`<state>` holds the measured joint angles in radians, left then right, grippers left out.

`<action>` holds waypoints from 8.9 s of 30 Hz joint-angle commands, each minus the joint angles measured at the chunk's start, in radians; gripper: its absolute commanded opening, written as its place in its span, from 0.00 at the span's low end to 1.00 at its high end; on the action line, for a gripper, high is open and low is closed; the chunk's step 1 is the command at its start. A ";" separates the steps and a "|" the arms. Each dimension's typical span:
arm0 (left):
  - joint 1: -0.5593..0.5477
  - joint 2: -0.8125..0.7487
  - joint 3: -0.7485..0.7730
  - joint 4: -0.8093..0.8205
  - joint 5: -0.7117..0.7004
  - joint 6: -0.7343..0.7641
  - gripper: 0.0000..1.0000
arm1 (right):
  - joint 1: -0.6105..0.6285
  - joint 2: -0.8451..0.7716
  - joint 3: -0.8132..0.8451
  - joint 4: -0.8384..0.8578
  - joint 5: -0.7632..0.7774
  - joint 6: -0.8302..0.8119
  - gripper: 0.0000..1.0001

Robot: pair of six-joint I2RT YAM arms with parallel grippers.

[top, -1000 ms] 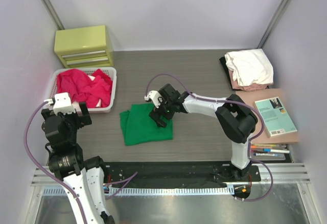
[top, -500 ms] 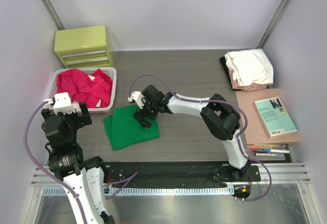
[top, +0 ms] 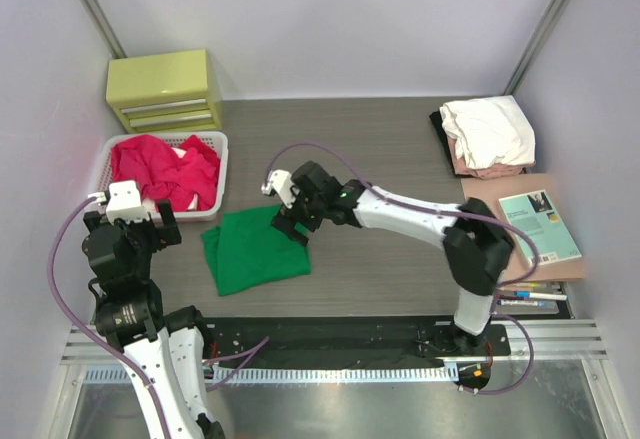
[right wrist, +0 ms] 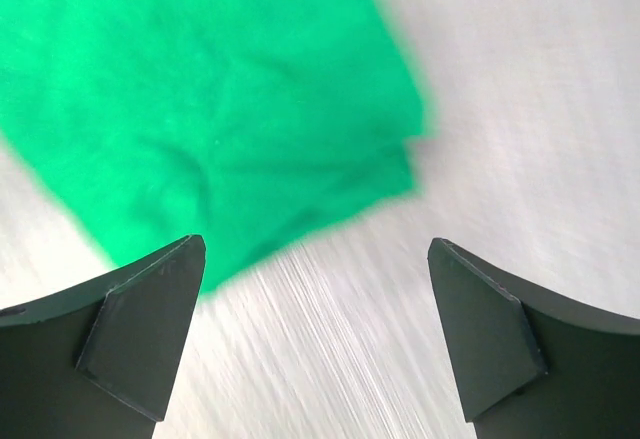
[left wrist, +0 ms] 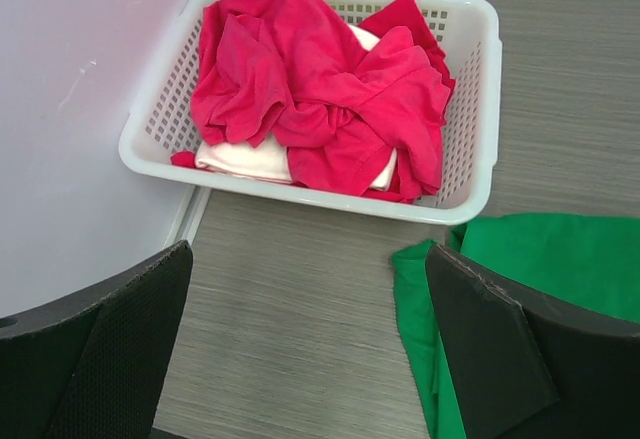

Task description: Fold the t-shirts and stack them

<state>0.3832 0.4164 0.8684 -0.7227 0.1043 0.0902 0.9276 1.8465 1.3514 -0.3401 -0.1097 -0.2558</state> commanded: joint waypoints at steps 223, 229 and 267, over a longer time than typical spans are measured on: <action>-0.244 0.185 -0.003 0.011 0.325 -0.052 1.00 | -0.553 -0.319 -0.095 -0.034 0.085 -0.129 1.00; -0.244 0.190 0.012 0.002 0.325 -0.056 1.00 | -0.633 -0.035 0.127 0.023 0.148 -0.071 1.00; -0.242 0.196 0.009 -0.024 0.311 -0.035 1.00 | -1.059 -0.028 0.049 0.016 -0.185 -0.065 1.00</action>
<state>0.1413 0.5896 0.8669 -0.7593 0.4114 0.0360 -0.1310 1.9678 1.4265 -0.2703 -0.2012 -0.3023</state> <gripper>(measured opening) 0.996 0.996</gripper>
